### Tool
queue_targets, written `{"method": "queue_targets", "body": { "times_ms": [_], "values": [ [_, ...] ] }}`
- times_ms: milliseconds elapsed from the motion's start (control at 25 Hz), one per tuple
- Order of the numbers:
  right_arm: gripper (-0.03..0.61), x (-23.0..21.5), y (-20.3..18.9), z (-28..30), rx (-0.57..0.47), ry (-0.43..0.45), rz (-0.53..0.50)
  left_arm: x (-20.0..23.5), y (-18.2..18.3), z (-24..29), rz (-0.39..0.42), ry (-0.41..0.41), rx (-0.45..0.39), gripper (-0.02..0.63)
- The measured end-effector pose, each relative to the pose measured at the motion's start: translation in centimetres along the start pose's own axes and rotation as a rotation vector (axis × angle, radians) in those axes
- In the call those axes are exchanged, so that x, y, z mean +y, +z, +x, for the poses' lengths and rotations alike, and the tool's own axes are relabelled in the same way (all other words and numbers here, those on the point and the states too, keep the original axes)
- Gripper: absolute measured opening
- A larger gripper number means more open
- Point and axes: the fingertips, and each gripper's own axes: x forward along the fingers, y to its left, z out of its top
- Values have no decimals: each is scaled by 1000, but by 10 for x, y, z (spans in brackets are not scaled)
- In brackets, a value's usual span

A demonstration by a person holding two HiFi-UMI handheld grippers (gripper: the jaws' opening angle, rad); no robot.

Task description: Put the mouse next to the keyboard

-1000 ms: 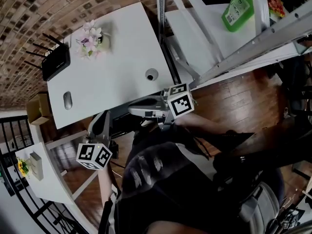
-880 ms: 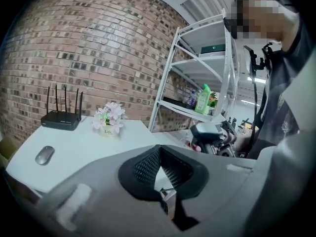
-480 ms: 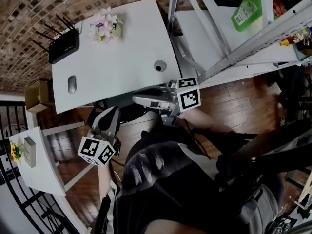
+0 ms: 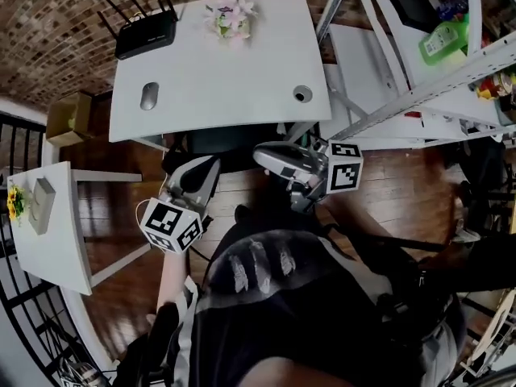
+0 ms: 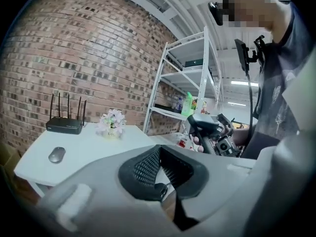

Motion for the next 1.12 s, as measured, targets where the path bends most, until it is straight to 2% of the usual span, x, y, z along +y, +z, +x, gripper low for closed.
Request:
{"method": "queue_targets", "body": {
  "times_ms": [160,480,680,920,1120],
  "values": [
    [5,5,-14,21,3,-19,-19,12,-3,-18,-8,-15,-6,3],
    [5,19,-20,38,-9,15,-6,17,2,-29,-21,-28,-16,3],
    [5,28,-19,36,-106,26,55,21,-6,-30,-19,-36,-4,3],
    [5,25,-39,29,-151,-46,87,17,-40,-35,-80,-96,37,3],
    [5,26,-35,18,-204,-87,96,17,-41,-32,-99,-116,39,3]
  ]
}}
